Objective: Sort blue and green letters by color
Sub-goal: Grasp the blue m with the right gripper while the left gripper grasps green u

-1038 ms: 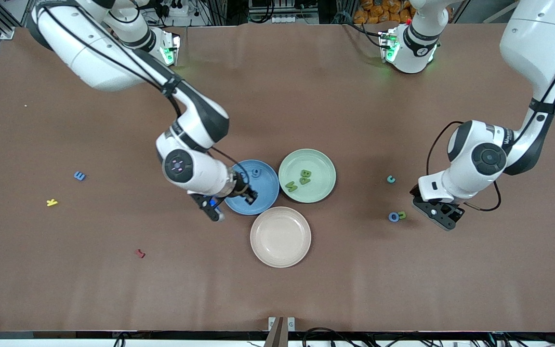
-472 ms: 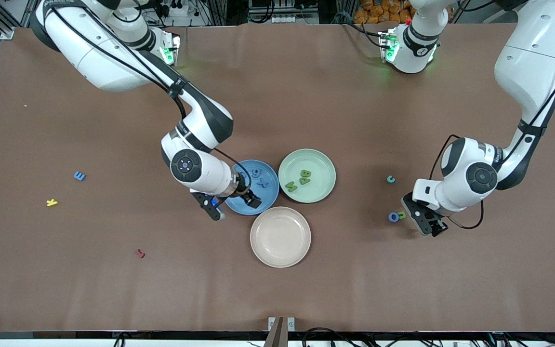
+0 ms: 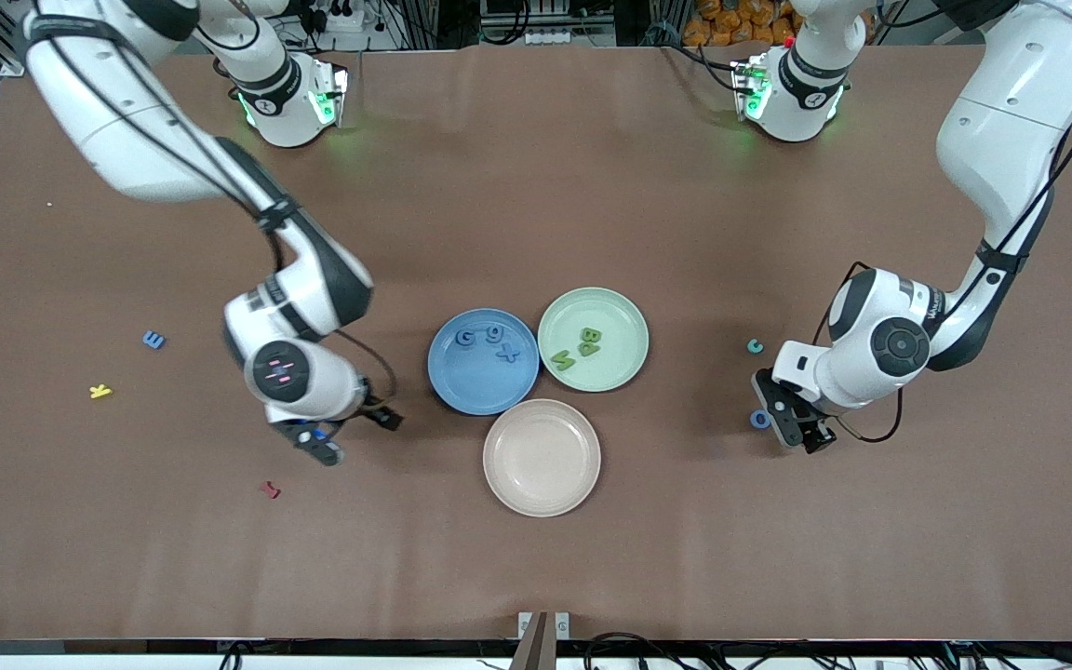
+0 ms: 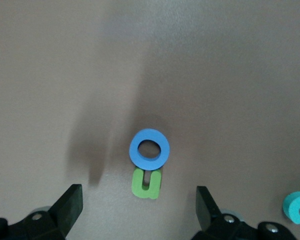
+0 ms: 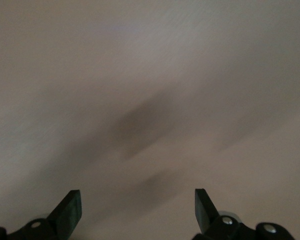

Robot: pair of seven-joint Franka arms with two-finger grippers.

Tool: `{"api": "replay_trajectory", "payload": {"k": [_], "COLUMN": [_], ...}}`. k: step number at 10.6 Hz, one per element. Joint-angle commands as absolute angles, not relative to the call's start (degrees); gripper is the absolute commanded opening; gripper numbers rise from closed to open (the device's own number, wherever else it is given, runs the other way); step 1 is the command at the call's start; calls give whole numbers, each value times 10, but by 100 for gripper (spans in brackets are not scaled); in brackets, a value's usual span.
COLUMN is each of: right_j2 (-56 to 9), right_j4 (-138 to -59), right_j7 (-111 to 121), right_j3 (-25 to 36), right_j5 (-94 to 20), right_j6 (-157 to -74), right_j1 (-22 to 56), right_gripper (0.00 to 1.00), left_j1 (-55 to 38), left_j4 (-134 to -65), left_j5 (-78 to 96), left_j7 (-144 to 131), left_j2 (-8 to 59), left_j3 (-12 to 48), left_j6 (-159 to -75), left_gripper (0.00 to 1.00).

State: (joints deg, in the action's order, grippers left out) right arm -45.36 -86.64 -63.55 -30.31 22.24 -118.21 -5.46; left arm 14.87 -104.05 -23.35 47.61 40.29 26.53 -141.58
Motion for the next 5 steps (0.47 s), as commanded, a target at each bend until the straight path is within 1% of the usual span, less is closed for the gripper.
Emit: {"api": "replay_trajectory", "payload": {"k": [1, 2, 3, 4, 5], "right_j2": [-344, -297, -260, -245, -244], "right_j4": [-1048, -1124, -1190, -1229, -1248], "right_j7": [-527, -508, -506, -505, -498], "right_j3": [-333, -333, -330, -327, -330], "right_j5": [241, 241, 243, 250, 265], "right_j6": [-1254, -1292, -1340, -1374, -1391], "right_j1": [-173, -203, -232, -279, -334], "right_gripper": [100, 100, 100, 100, 100], "left_j1": [149, 149, 149, 149, 148], "left_j4": [-1030, -1030, -1030, -1031, -1031], "left_j5": [-234, -234, -235, -239, -240], "left_j7": [494, 494, 495, 496, 496], "left_j2": [418, 420, 420, 420, 420], "left_j3": [267, 267, 267, 267, 267], "left_j6": [-1418, -1422, -1424, -1426, -1428], "left_gripper": [100, 100, 84, 44, 31]}}
